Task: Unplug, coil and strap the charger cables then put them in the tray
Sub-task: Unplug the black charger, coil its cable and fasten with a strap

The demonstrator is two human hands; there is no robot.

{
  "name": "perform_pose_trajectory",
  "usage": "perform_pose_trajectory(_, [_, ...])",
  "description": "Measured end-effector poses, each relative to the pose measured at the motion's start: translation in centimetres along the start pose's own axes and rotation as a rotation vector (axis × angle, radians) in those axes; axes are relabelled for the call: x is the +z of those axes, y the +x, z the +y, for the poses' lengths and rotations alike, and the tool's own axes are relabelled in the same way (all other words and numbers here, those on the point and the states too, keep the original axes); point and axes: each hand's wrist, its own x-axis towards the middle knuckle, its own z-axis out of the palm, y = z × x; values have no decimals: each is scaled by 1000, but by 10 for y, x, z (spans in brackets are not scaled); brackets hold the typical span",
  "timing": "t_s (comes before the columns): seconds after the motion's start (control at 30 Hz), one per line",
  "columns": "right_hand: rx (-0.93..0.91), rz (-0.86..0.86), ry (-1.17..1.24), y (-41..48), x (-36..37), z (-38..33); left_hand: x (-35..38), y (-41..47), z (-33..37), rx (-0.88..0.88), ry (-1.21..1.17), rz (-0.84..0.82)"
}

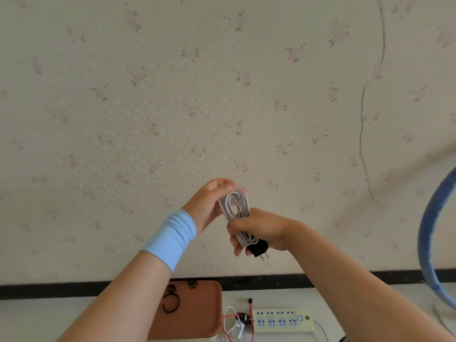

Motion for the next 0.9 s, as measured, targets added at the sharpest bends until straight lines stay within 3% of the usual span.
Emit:
perform_pose_trajectory(0.07, [-30, -48, 30, 0, 5, -3, 15, -3, 2, 44, -227, 39])
perform_pose_trajectory(0.27, [-38, -109, -43, 2, 17, -7, 21, -5, 8, -94, -493, 160])
perform_pose_trajectory(0.47, [21, -142, 1, 1, 16, -9, 12, -4, 18, 19, -483, 216])
perform_pose_trajectory(0.67, [-72, -136, -49, 2, 24, -6, 9, -4, 17, 52, -451, 227])
perform_pose_trajectory(0.83, [-66, -103, 3, 4, 19, -3, -4, -3, 6, -7, -499, 64])
perform_pose_trajectory(0.9, [-57, -37, 54, 7, 14, -2, -15, -7, -11, -60, -283, -72])
